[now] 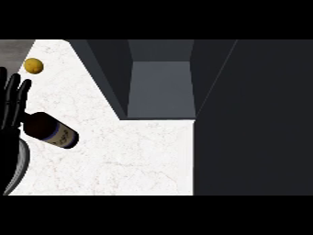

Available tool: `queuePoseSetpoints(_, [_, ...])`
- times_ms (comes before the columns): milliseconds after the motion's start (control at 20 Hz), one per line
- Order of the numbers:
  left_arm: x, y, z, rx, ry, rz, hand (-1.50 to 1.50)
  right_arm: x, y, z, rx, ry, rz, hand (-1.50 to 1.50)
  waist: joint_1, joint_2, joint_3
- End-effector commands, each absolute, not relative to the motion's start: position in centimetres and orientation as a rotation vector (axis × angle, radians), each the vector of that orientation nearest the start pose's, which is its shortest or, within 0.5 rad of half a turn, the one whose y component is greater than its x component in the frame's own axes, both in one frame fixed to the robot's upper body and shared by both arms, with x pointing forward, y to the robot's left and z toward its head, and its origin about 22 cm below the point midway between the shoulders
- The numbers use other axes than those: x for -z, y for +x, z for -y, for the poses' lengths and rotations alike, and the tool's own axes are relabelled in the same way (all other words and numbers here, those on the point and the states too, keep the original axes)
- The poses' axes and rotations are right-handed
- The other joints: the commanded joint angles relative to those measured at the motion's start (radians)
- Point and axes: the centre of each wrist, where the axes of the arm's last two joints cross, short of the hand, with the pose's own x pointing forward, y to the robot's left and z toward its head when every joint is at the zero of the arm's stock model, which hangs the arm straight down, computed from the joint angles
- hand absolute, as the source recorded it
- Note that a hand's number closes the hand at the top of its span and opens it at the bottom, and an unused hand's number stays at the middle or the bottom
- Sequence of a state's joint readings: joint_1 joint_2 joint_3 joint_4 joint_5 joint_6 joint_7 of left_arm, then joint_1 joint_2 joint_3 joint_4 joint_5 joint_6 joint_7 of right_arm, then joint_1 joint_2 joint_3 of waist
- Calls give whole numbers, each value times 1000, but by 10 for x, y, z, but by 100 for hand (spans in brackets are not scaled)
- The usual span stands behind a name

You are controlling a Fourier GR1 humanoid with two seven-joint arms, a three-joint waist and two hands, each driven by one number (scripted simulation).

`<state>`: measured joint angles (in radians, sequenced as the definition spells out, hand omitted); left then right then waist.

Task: Pick up the wine, place it into the cabinet and close the cabinet

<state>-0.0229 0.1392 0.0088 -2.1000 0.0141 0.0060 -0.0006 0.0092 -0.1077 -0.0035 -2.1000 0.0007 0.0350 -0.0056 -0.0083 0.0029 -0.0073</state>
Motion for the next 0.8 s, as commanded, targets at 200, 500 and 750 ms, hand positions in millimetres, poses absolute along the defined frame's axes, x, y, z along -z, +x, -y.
queuePoseSetpoints(200, [-140,227,-290,292,-167,2193,-150,-132,177,239,-122,-56,2058,-150,-3,-4,6])
queuePoseSetpoints(500, [-127,215,-258,137,-524,1975,-150,-132,162,219,-235,271,1975,-150,4,-6,7])
queuePoseSetpoints(750, [-179,188,-263,162,-538,1961,-150,-158,154,224,-243,268,1991,-150,10,-5,8])
